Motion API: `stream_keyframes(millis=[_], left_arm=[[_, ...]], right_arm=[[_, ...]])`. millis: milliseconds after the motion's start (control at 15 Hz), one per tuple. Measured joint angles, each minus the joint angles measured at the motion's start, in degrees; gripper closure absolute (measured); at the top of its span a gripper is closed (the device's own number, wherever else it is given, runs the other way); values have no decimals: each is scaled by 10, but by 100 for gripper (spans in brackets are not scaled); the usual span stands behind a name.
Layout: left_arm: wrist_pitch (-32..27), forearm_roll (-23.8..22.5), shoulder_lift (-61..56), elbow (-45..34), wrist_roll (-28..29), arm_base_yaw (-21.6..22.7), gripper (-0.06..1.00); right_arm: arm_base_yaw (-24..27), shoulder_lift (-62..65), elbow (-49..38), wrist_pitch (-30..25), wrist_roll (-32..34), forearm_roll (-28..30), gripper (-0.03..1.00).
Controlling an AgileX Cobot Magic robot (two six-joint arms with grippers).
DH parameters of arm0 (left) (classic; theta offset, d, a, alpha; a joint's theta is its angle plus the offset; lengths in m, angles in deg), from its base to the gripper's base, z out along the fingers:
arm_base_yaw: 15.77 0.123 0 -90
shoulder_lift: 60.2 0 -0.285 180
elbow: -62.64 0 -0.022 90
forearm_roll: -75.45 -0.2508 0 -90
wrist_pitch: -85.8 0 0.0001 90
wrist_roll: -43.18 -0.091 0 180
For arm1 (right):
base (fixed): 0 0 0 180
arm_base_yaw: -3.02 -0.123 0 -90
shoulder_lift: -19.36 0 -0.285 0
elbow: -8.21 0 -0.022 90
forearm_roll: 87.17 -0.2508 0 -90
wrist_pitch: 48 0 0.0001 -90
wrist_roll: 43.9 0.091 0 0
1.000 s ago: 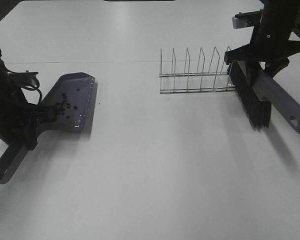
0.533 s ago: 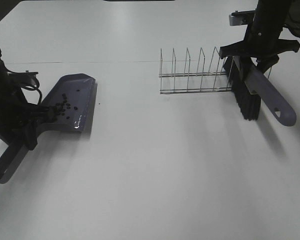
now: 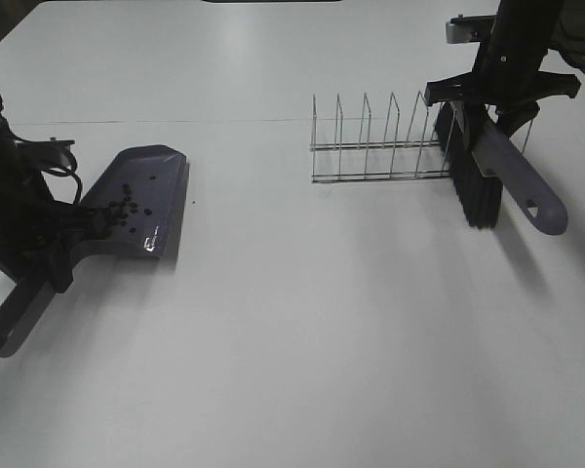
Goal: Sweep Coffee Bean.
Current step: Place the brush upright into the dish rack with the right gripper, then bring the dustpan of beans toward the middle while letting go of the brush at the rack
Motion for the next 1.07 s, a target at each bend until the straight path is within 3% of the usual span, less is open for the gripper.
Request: stream_keyframes(millis=[267, 467, 533, 1067], left_arm=[[0, 0, 0, 0, 0, 0, 63], [0, 0, 0, 0, 0, 0, 63], [-1, 0, 0, 0, 0, 0, 63], [-1, 0, 0, 0, 0, 0, 63]], right_arm=[[2, 0, 1, 7, -10, -28, 61], [5, 0, 22, 19, -36, -60, 18], [5, 0, 32, 17, -38, -62, 11], [5, 41, 69, 4, -44, -63, 8]])
